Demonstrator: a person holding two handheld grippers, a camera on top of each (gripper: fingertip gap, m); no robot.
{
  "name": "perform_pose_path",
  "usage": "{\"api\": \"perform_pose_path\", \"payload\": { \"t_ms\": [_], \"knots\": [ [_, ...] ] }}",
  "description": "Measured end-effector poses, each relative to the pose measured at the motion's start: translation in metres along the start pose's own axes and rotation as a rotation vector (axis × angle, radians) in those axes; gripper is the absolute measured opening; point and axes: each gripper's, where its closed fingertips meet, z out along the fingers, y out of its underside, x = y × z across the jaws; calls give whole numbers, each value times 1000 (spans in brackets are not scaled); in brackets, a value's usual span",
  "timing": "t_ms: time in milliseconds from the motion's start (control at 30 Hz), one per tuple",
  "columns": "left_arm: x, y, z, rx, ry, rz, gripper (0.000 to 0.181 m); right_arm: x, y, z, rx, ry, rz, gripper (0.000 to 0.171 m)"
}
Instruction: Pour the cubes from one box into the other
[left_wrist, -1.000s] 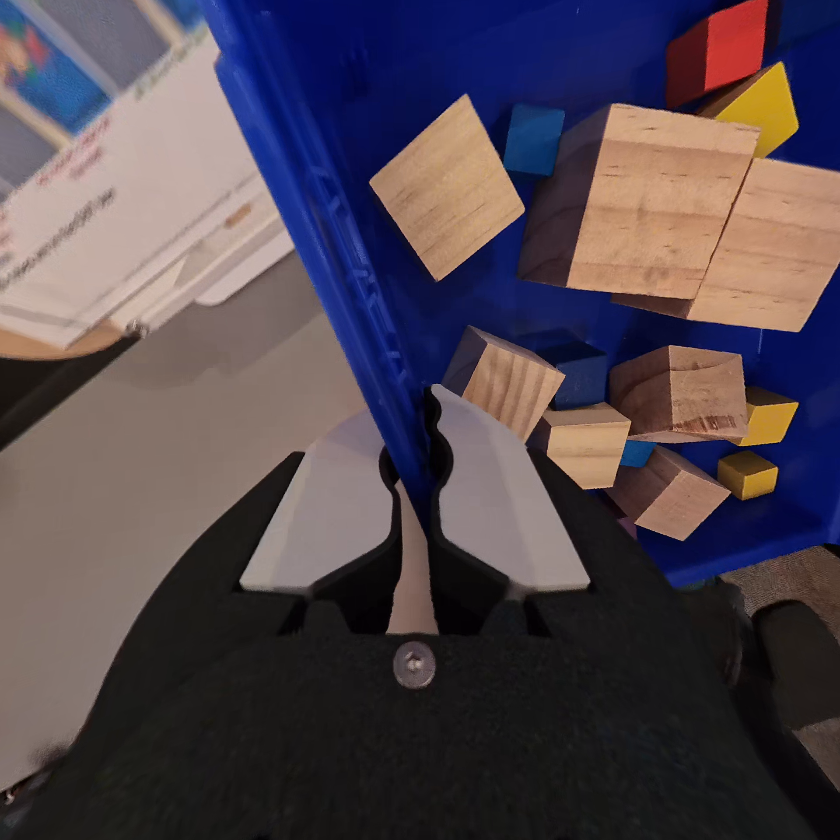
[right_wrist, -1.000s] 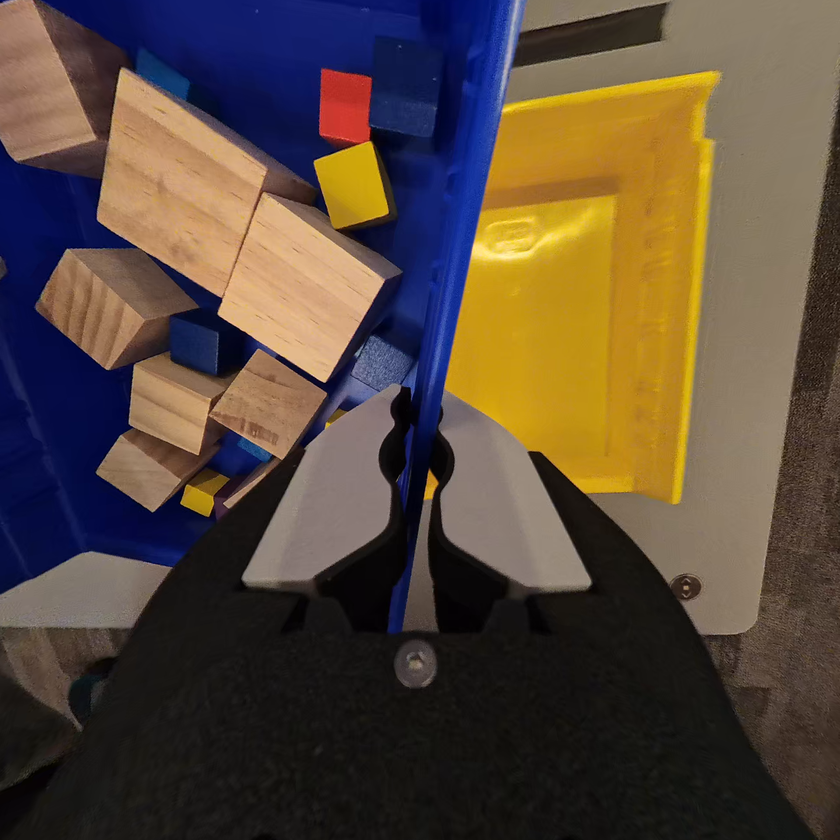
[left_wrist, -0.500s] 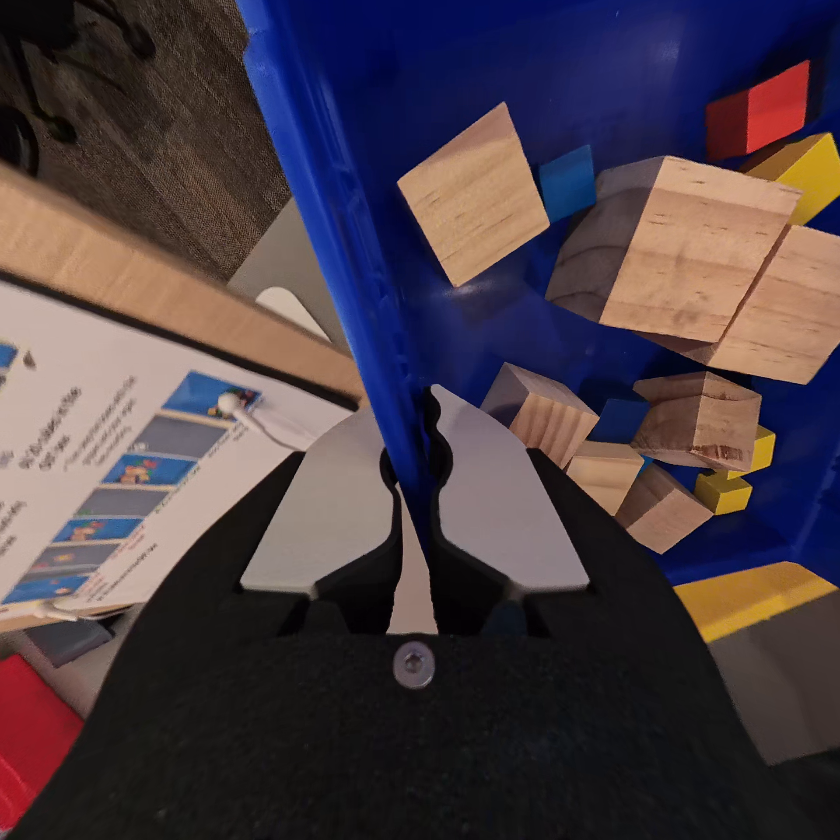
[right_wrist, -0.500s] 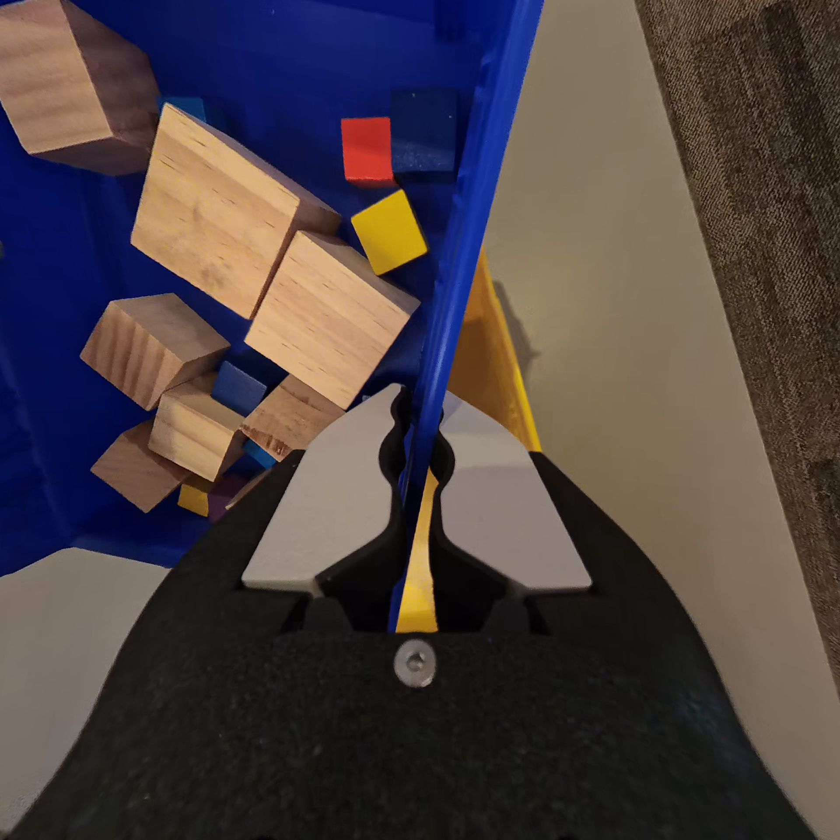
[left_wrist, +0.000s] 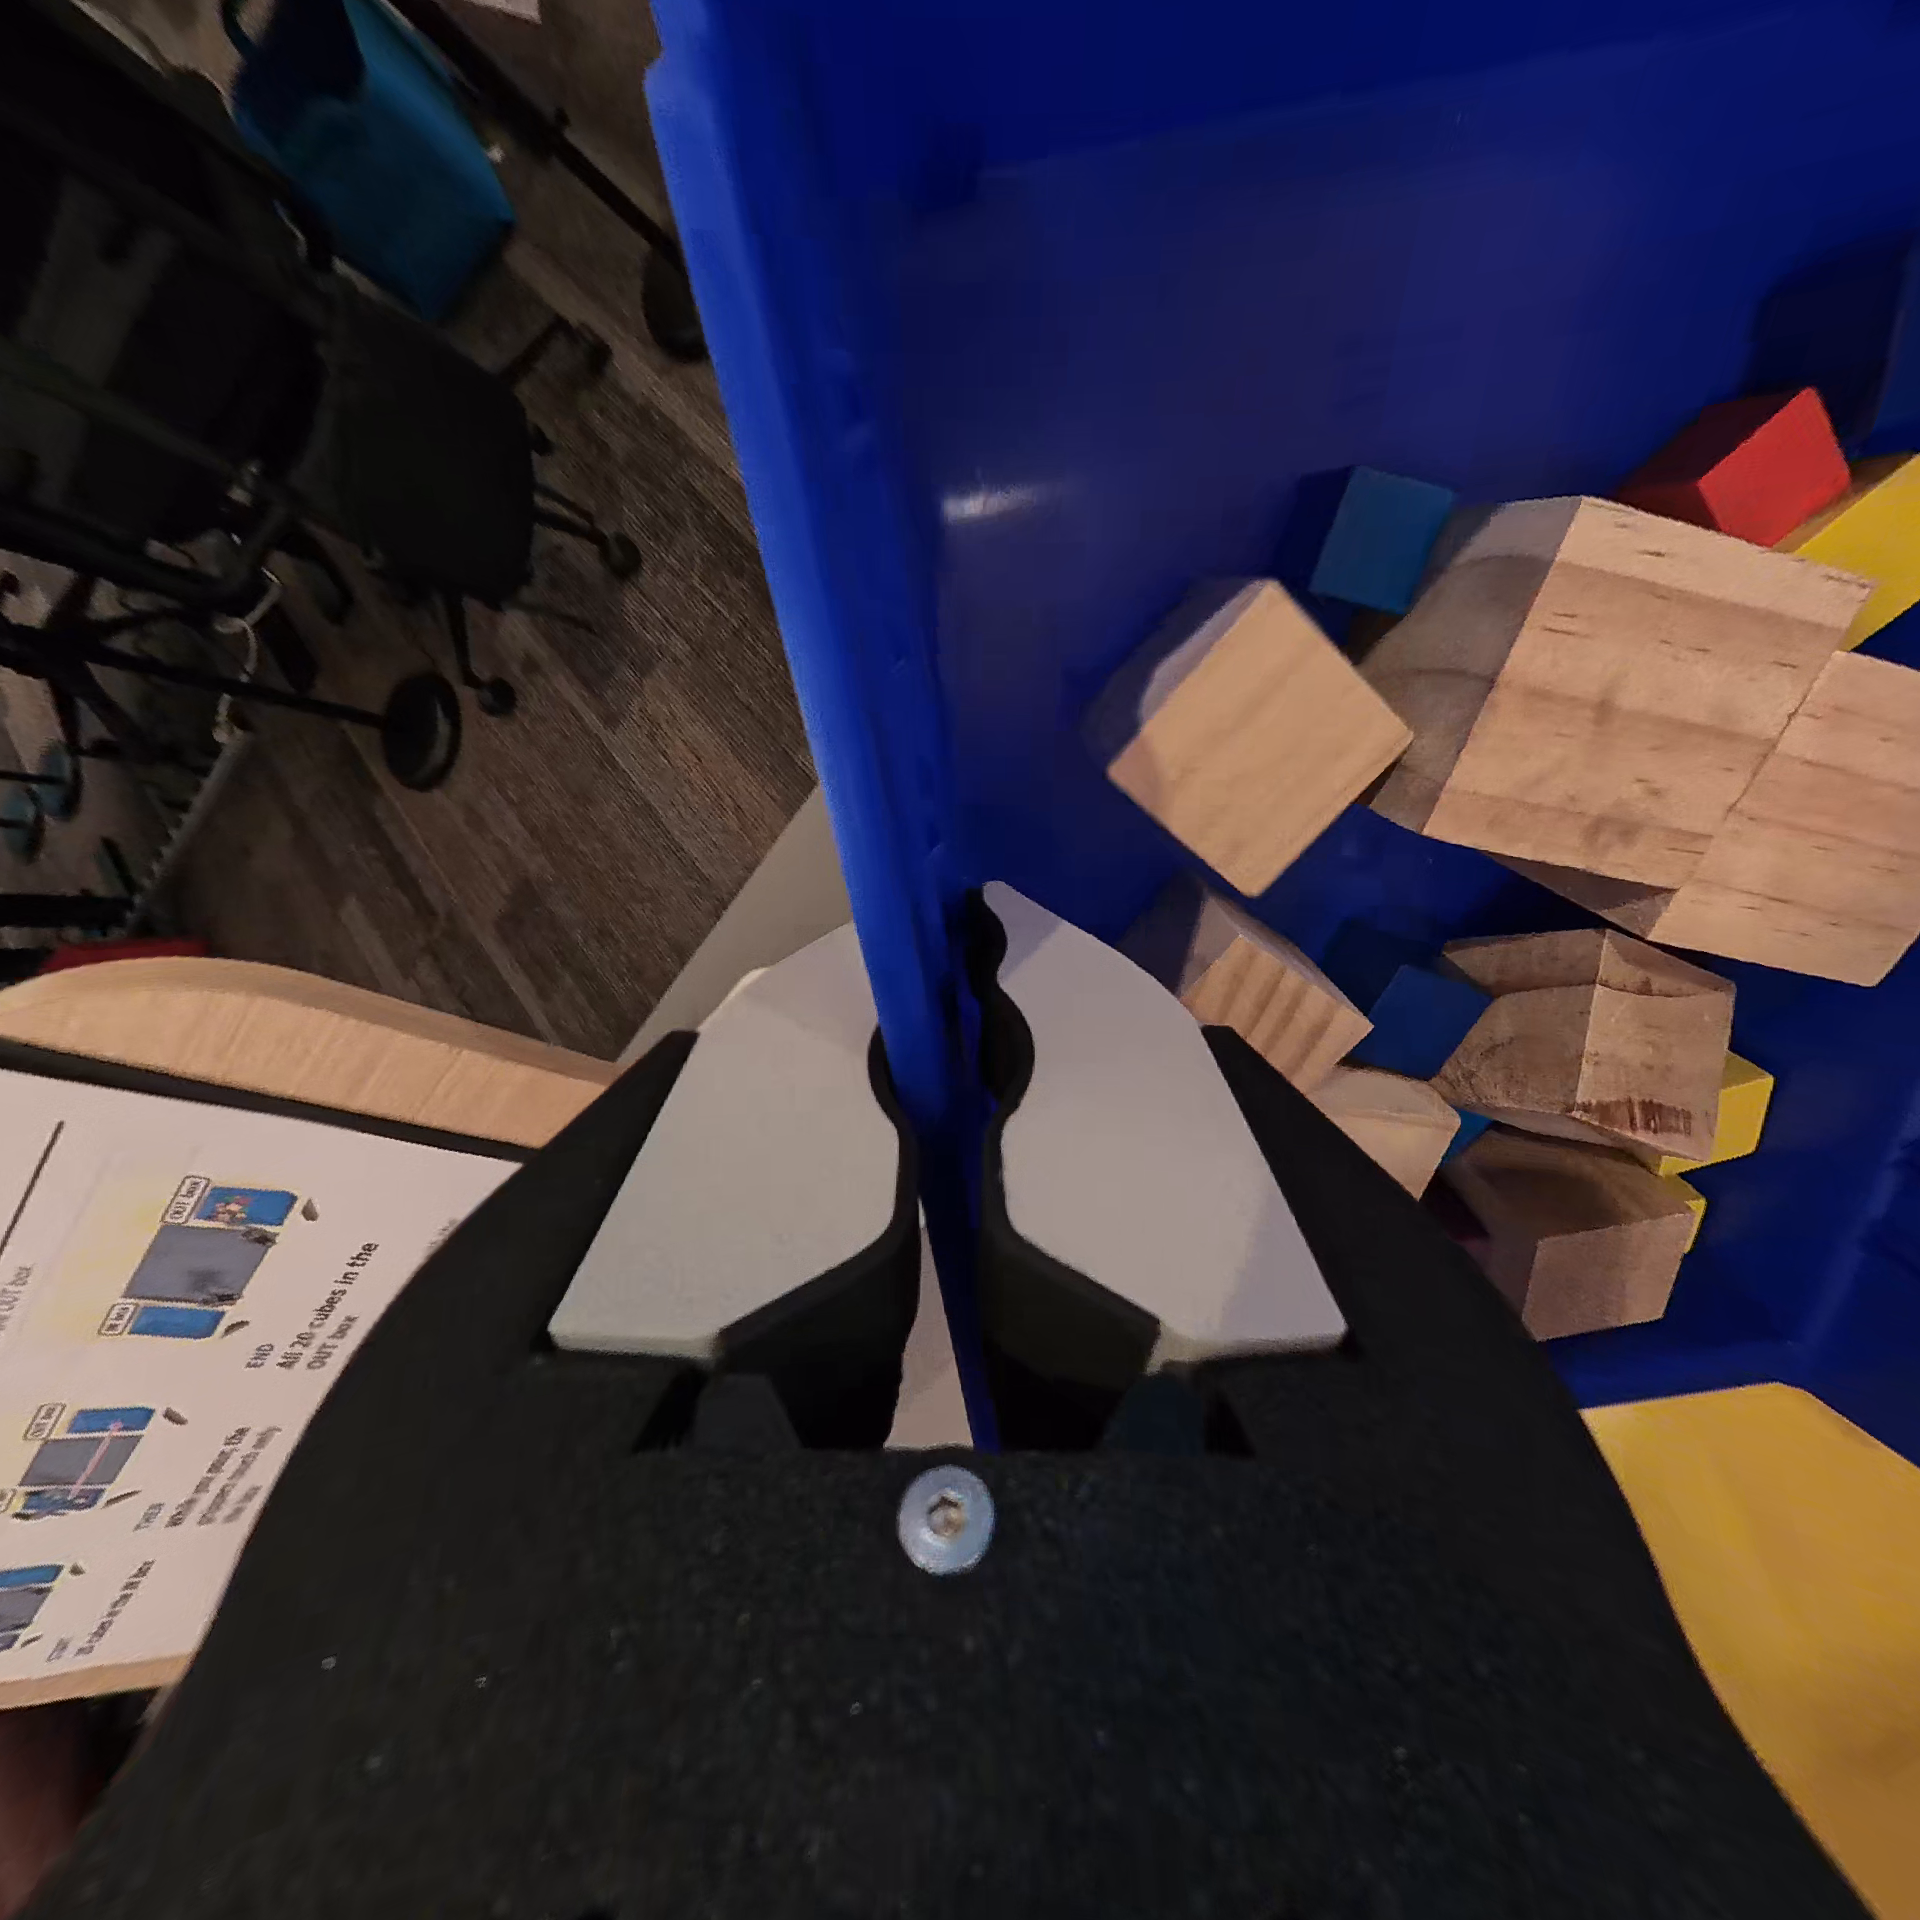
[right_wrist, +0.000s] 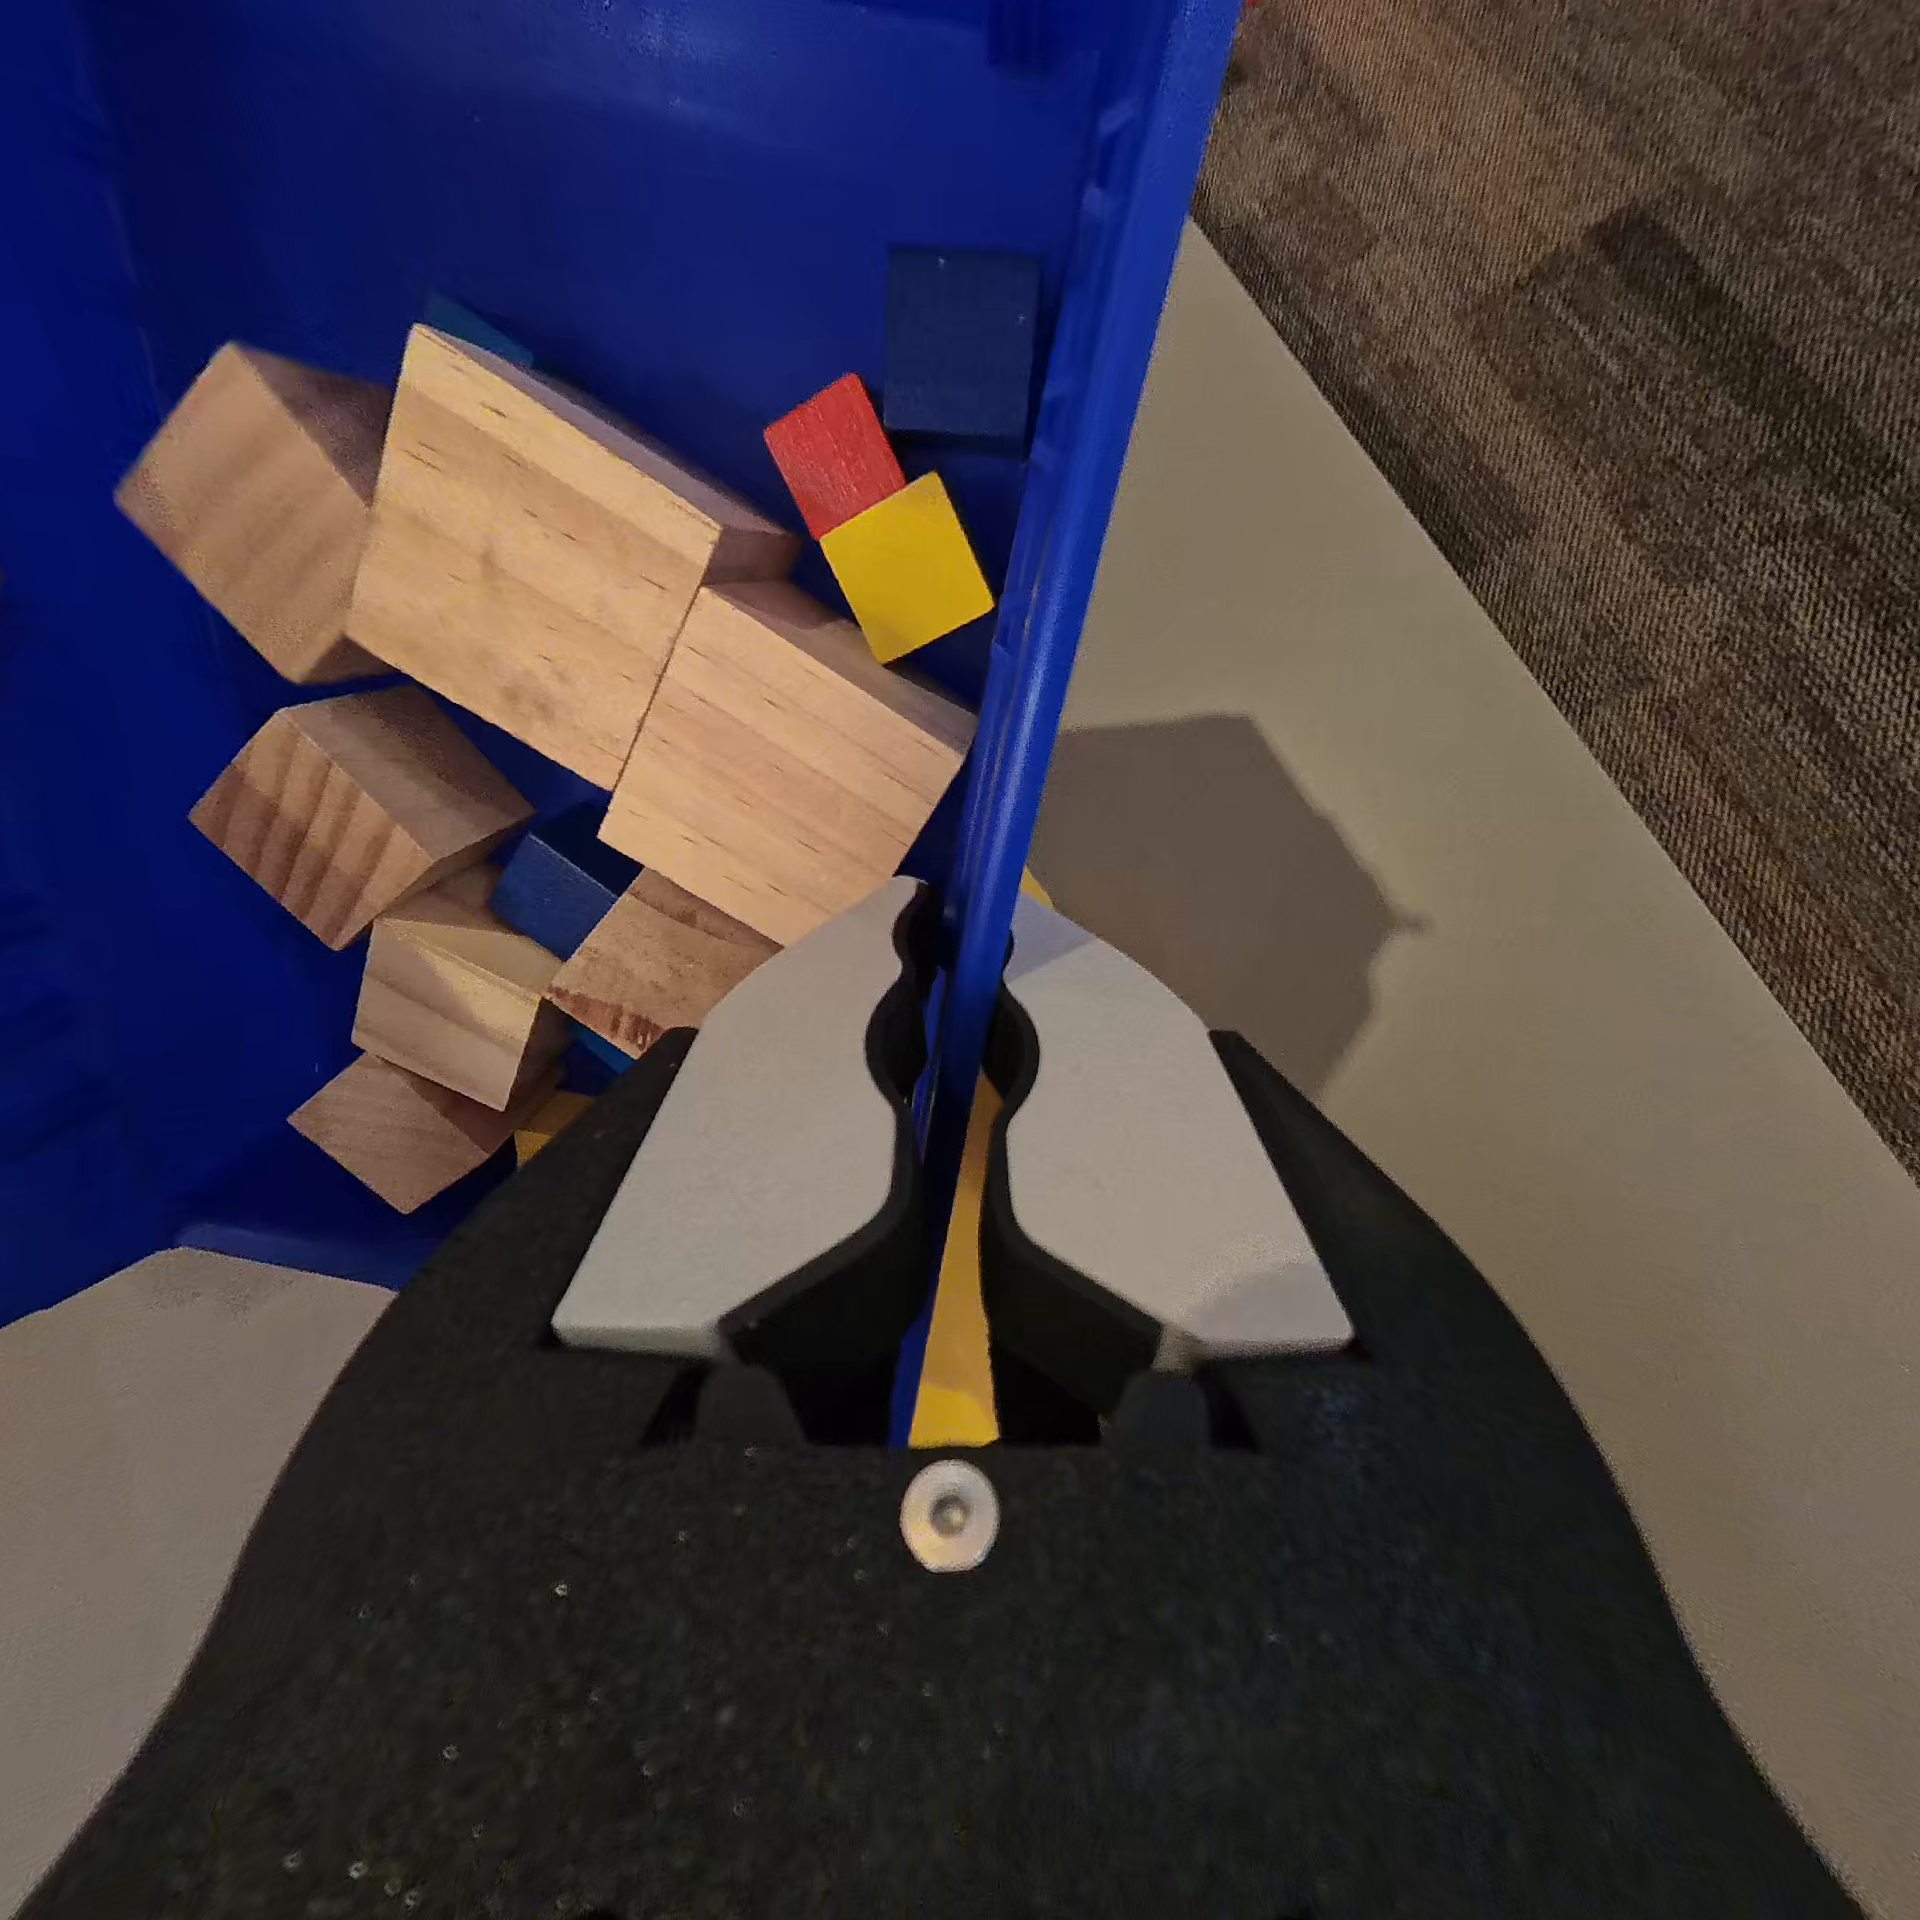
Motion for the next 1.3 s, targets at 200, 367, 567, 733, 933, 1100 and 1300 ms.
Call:
{"api": "perform_pose_path", "payload": {
  "t_ms": [200,367,567,733,933,1100,1300],
  "knots": [
    [-5,-6,-5,89,-54,-1,6,-4,0,7,97,-29,38,7],
    [-7,-10,-14,170,-113,13,6,-7,1,12,177,-57,87,6],
    [-5,-8,-28,264,-125,-2,5,-5,-6,5,270,-67,68,6],
    [0,-3,-43,365,-182,-5,5,-4,-4,2,345,-109,93,5],
    [9,6,-55,444,-257,8,5,-2,3,3,398,-164,152,5],
    [10,3,-68,490,-284,10,5,-2,-3,-3,448,-188,102,5],
    [10,-1,-55,456,-283,20,6,5,-9,-4,444,-138,79,5]
  ]
}}
